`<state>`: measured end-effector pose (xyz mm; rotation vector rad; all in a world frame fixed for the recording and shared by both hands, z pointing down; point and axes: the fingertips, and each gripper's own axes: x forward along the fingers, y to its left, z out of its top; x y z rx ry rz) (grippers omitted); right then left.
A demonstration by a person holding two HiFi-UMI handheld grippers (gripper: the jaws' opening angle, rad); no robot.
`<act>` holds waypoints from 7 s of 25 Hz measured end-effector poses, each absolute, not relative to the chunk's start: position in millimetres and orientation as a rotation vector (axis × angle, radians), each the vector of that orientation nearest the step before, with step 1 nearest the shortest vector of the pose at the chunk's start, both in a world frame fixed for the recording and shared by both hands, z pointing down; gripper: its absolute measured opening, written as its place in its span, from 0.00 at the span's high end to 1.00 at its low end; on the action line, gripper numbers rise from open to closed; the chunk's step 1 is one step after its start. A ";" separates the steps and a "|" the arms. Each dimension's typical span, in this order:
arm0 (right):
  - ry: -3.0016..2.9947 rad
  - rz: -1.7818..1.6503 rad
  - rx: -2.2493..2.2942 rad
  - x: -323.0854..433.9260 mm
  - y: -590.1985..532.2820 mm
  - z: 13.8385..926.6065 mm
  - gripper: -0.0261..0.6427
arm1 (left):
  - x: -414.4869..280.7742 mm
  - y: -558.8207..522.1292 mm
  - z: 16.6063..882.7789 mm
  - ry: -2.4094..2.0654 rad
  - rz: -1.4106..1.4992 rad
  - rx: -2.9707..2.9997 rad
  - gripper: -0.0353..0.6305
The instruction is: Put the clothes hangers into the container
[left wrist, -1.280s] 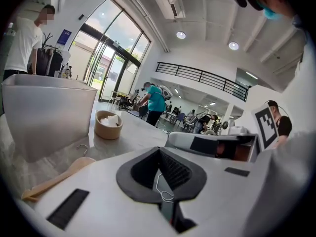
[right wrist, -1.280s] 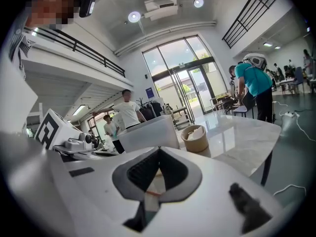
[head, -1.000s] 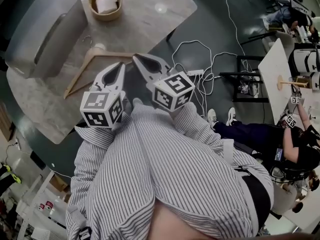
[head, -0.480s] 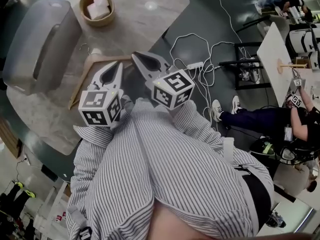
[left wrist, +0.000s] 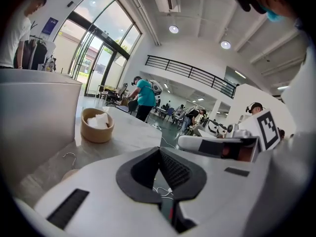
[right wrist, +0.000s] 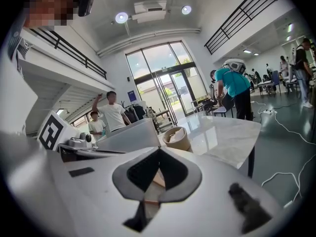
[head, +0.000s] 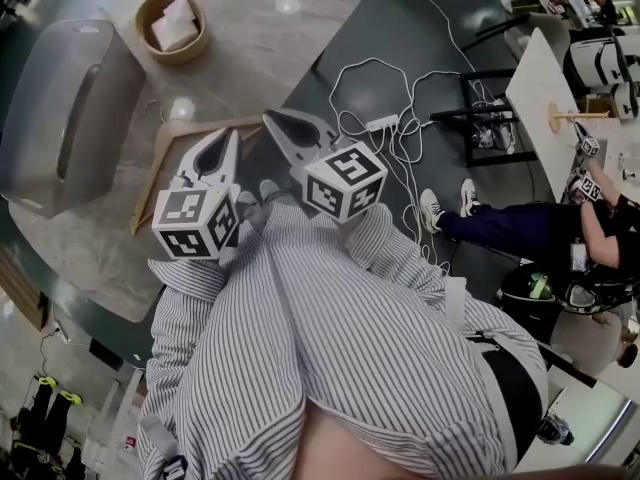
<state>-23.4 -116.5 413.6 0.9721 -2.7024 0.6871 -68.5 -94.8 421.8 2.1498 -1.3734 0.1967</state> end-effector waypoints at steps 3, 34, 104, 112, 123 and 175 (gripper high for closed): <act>-2.698 0.701 0.971 -17.4 -121.2 415.3 0.94 | -67.5 -99.0 420.6 -1.387 0.197 2.145 0.93; -2.553 0.969 0.926 -7.9 -161.7 490.5 0.94 | -73.4 -160.5 492.5 -1.288 0.694 2.192 0.93; -2.332 1.310 1.051 20.7 -141.4 591.5 0.94 | -20.0 -156.5 620.4 -0.427 1.468 2.535 0.75; -2.332 1.307 1.037 23.9 -143.0 592.8 0.94 | -15.8 -154.2 622.8 -0.386 1.523 2.509 0.79; -2.360 1.309 1.028 24.2 -144.1 586.3 0.94 | -16.2 -154.1 622.2 -0.342 1.521 2.512 0.81; -2.869 0.951 0.576 -63.7 -124.1 371.6 0.94 | -116.7 -124.0 370.3 -1.562 0.957 2.550 0.81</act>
